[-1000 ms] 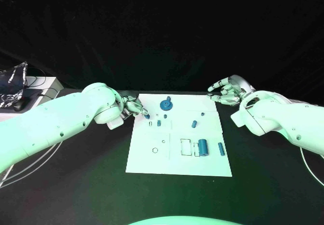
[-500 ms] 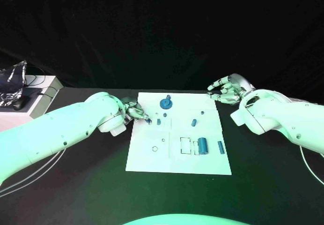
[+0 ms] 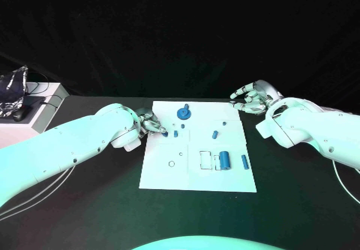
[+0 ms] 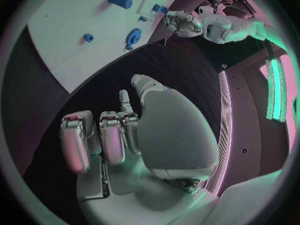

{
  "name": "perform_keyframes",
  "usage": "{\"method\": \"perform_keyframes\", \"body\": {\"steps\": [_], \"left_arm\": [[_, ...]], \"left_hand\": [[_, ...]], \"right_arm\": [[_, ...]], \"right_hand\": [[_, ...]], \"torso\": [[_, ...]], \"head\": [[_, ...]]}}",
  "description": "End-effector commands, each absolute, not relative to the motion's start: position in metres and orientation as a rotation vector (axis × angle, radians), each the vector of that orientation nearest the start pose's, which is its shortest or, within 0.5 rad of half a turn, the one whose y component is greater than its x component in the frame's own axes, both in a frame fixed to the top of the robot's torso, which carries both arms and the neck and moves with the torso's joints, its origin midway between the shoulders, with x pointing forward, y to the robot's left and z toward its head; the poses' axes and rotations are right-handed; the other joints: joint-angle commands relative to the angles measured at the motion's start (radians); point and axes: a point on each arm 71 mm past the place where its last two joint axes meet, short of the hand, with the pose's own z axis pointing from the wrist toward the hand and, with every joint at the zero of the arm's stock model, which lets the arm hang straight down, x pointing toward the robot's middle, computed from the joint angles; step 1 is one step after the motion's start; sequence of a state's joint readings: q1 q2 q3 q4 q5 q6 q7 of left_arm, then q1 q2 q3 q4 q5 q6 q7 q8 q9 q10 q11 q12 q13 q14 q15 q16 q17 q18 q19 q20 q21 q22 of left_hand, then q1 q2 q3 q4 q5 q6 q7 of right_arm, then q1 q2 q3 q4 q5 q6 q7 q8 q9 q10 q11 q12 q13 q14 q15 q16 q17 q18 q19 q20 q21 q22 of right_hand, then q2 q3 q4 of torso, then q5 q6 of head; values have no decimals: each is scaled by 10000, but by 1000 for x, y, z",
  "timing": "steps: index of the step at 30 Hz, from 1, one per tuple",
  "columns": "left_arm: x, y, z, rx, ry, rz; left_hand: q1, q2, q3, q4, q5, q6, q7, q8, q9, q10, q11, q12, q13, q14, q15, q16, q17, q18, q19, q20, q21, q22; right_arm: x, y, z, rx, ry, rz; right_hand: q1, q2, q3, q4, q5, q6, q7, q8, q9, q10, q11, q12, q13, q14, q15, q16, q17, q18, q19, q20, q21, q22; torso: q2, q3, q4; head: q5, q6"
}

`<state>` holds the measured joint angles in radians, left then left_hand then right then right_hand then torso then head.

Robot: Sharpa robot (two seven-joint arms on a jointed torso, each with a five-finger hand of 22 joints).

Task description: Assemble the parts on the task board

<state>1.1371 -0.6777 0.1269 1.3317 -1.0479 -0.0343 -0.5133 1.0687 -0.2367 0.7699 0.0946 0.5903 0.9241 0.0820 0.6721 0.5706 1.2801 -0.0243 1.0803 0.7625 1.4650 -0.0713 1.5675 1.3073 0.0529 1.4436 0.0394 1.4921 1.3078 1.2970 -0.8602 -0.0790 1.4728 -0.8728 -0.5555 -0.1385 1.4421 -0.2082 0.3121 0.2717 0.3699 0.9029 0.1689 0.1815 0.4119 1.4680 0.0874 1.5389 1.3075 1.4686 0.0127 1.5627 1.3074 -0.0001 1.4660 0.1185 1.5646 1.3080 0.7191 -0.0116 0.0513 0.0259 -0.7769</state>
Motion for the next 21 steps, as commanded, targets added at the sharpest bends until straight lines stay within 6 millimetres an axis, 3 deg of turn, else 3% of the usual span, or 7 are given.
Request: {"method": "perform_keyframes", "body": {"steps": [1,21], "left_arm": [[524,191,-207,-4342,21107,-5065],[523,187,-208,-3802,21219,-4492]], "left_hand": [[33,45,1371,-1430,18,365,-324,72,973,79,-21,15,-13,1058,-75,33,2635,-83,55,-35,46,766],[25,43,1374,-1426,-1,361,-324,59,975,57,-22,-29,-69,1058,-81,33,2635,-73,28,-42,29,723]], "right_arm": [[513,-245,-153,5210,15532,7367],[512,-245,-153,5211,15539,7371]], "right_hand": [[-40,-56,72,-2,55,-73,-23,51,13,638,-58,-55,2264,918,-58,-52,2216,1,1048,-95,62,2628],[-54,-66,99,-5,72,-75,-23,64,17,643,-57,-51,2269,919,-59,-52,2217,1,1048,-96,62,2628]], "torso": [[-2,2,14],[7,8,5]], "head": [[-16,-21],[-11,-34]]}}
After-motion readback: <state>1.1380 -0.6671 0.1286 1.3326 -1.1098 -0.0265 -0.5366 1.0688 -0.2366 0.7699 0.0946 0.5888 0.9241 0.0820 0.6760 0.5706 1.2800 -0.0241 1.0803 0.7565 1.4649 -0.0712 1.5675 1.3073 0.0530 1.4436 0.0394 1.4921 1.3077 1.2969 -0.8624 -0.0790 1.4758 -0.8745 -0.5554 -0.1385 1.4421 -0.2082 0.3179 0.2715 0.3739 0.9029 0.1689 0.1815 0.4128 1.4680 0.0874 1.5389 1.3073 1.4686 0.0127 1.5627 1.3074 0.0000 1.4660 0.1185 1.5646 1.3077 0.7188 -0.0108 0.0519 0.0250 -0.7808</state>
